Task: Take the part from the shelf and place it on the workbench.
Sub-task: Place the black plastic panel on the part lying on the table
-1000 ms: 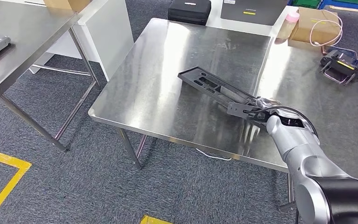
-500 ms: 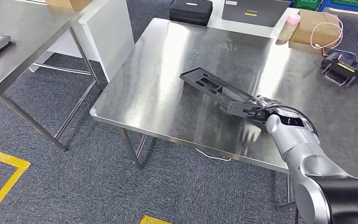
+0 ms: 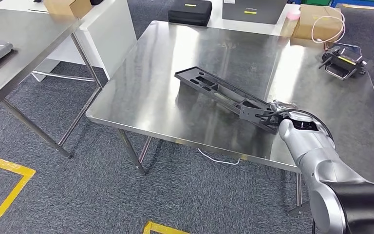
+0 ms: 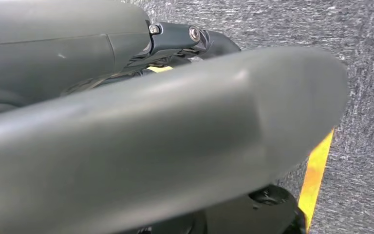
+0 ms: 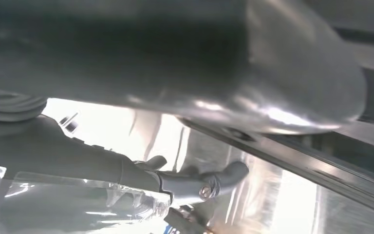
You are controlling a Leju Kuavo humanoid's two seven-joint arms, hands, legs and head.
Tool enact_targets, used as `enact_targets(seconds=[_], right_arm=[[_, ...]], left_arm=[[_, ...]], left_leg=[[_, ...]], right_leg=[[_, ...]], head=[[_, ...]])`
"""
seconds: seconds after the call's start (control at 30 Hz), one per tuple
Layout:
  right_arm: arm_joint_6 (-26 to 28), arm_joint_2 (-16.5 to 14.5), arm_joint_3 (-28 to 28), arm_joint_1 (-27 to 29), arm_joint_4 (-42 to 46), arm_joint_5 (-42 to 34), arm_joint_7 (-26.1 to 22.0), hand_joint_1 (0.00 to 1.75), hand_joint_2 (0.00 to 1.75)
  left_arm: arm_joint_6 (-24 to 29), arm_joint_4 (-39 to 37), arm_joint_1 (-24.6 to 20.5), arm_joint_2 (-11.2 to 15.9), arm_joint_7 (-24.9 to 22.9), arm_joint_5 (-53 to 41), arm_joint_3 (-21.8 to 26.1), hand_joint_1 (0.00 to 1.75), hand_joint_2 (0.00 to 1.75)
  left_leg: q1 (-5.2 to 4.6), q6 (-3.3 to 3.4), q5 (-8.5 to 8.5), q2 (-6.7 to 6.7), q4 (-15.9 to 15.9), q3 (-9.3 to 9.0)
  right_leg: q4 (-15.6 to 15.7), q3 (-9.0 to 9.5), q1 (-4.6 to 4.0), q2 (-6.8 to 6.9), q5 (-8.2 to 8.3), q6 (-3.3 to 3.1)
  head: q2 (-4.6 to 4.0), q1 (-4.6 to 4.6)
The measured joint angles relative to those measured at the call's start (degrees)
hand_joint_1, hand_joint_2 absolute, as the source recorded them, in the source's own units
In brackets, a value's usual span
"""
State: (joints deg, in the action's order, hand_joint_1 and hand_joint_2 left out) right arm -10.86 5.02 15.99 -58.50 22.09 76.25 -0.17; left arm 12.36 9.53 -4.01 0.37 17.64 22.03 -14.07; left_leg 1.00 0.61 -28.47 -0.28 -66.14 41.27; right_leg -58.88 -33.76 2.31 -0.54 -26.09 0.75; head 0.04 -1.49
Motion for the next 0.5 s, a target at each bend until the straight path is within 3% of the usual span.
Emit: enact_targets(seconds=[0.07,0.1,0.13,0.17,0.23,0.3,0.4,0.43,0.5], right_arm=[[0.2,0.0,0.6,-0.1,-0.1,1.1,1.7,0.00,0.00],[0.2,0.0,0.9,-0.1,-0.2,1.7,2.6,0.00,0.00],[0.3,0.0,1.3,-0.2,-0.3,2.2,3.4,0.00,0.00],[0.3,0.0,1.6,-0.3,-0.3,2.5,3.9,0.00,0.00],[0.3,0.1,2.1,-0.8,-0.3,2.8,4.4,0.00,0.00],[0.4,0.2,2.4,-1.3,-0.3,2.9,4.5,0.00,0.00],[0.8,0.3,2.7,-1.5,-0.3,3.1,4.7,0.00,0.00],[1.2,0.4,2.8,-1.7,-0.3,3.2,4.9,0.00,0.00],[1.9,0.7,2.9,-2.0,-0.3,3.3,5.1,0.00,0.00]], left_arm=[[0.1,0.0,0.0,0.0,0.0,0.1,0.0,0.00,0.00],[0.2,0.0,0.0,0.0,-0.1,0.1,0.0,0.00,0.00],[0.3,0.0,0.0,0.0,-0.1,0.2,0.0,0.00,0.00],[0.4,0.0,-0.1,-0.1,-0.1,0.2,0.0,0.00,0.00],[0.5,0.0,-0.2,0.0,-0.1,0.2,0.1,0.00,0.00],[0.6,0.0,-0.3,0.1,-0.1,0.2,0.1,0.00,0.00],[0.7,0.0,-0.4,0.1,-0.1,0.2,0.1,0.00,0.00],[0.7,0.0,-0.5,0.1,-0.1,0.2,0.1,0.00,0.00],[0.7,0.1,-0.5,0.0,-0.1,0.2,0.1,0.00,0.00]], left_leg=[[0.03,-0.14,-3.92,0.08,-7.0,1.75],[0.03,-0.01,-4.43,0.10,-8.6,1.61],[-0.02,0.31,-3.91,0.10,-8.0,0.34],[-0.14,0.80,-2.83,0.09,-5.5,-1.87],[-0.71,2.16,-1.27,0.17,2.3,-7.78],[-1.41,2.91,-0.97,0.35,6.9,-10.86],[-1.72,3.38,0.55,0.56,8.4,-10.70],[-1.60,3.64,1.46,0.68,8.9,-10.37],[-1.37,3.84,3.12,0.86,9.5,-9.22]], right_leg=[[0.0,-0.96,-0.45,0.13,0.74,-0.55],[-0.1,-1.45,-0.70,0.17,1.12,-0.66],[-0.1,-1.93,-0.97,0.18,1.52,-0.70],[-0.1,-2.35,-1.21,0.17,1.89,-0.68],[0.0,-2.89,-1.51,0.18,2.64,-0.53],[0.1,-3.01,-1.42,0.36,3.29,0.02],[0.3,-3.34,-1.39,0.53,3.90,1.08],[-0.6,-3.96,-1.49,0.52,2.92,1.04],[-5.5,-5.87,-1.48,0.50,-1.32,0.48]], head=[[0.00,-0.03],[0.00,-0.03],[0.00,-0.02],[0.00,-0.02],[0.00,0.03],[0.00,0.02],[0.00,-0.07],[0.00,0.03],[0.00,0.21]])
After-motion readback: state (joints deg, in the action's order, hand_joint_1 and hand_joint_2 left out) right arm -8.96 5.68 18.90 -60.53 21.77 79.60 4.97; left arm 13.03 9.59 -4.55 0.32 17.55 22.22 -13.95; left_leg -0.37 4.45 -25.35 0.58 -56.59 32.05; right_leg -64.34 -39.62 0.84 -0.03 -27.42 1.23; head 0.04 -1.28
